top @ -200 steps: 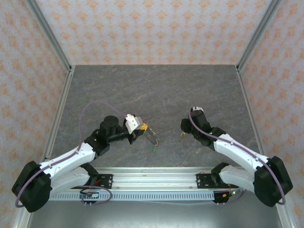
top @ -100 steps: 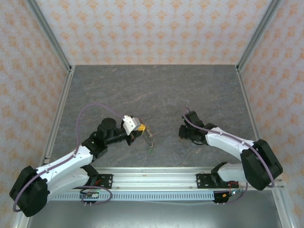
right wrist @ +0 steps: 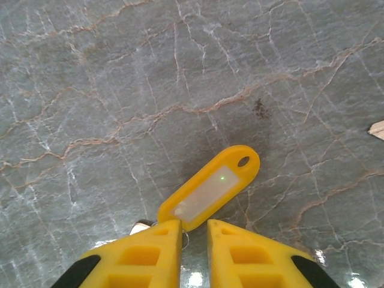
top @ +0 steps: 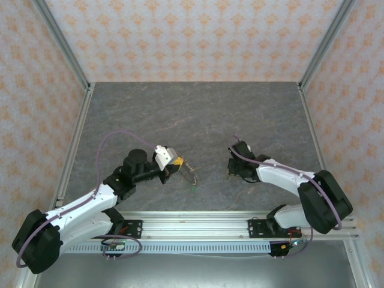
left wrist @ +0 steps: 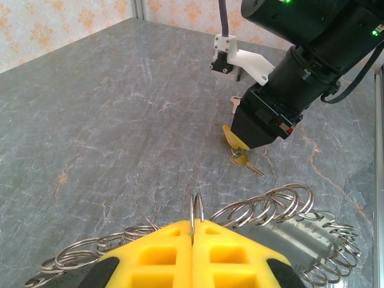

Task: Put the keys on the keyring

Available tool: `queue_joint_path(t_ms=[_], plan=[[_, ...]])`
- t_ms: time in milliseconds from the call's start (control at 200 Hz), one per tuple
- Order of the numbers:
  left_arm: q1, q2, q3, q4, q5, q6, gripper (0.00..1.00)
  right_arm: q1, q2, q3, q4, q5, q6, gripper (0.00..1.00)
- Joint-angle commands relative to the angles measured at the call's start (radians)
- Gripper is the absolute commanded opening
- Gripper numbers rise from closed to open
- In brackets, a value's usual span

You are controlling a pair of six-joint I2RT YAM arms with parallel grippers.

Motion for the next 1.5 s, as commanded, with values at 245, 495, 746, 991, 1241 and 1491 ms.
queue_joint_path(t_ms=[245,495,746,991,1241,1491], plan=[[-0.005,-0.029,0.007,0.008,-0.025,-0.016,0.00,-0.002,0.067,0.049,0.048,-0.032,-0.007,0.19],[-0.005,-0.014,0.011,0.011,-0.026,-0.015,0.00,-0.002,0.088,0.069,0.024,-0.083,-0.022,0.22],[-0.005,0.006,0.016,0.009,-0.022,-0.013,0.00,-0.002,0.094,0.087,-0.016,-0.107,-0.043,0.26],[-0.005,0.003,0.013,0.001,-0.028,-0.013,0.00,-0.003,0.123,0.105,-0.049,-0.111,-0.051,0.13],[-0.005,-0.002,0.010,-0.009,-0.033,-0.013,0.00,-0.003,0.059,0.088,-0.045,-0.063,-0.036,0.08],[-0.005,-0.019,0.005,-0.017,-0.043,-0.012,0.00,-0.001,-0.006,0.069,-0.049,-0.066,-0.037,0.06]])
